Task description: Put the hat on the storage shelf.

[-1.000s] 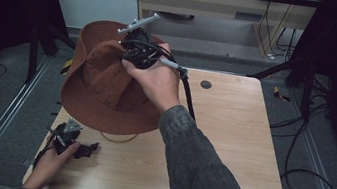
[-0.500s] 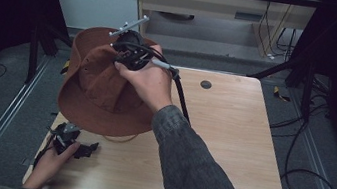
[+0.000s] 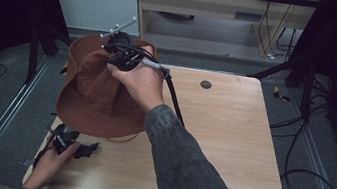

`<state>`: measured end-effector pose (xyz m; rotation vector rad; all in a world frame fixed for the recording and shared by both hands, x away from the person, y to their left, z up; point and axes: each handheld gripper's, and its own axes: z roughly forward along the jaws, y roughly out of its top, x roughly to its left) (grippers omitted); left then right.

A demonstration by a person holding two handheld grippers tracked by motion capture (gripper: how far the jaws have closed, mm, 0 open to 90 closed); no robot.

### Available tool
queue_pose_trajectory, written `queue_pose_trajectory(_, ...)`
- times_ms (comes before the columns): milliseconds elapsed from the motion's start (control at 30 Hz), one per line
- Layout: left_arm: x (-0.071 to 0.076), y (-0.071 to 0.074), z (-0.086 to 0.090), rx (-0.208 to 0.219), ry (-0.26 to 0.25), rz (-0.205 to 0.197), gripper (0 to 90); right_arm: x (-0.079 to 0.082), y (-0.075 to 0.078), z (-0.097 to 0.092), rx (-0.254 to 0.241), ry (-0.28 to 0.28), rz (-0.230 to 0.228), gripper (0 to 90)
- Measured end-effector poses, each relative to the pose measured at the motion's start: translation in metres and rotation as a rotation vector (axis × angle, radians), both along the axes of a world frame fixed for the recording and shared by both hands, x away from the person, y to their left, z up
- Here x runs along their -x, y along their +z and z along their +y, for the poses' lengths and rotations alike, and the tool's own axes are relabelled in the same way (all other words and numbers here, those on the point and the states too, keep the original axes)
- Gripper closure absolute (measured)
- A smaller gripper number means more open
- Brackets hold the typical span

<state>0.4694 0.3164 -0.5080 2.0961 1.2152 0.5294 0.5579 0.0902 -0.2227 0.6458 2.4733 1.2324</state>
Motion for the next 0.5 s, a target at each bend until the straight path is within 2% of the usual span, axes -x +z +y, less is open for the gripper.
queue_pose_trajectory(500, 0.0, 0.0, 0.0, 0.0, -0.001, 0.001, 0.0, -0.0055, -0.0086, 0.004, 0.008, 0.008, 0.02, 84.6)
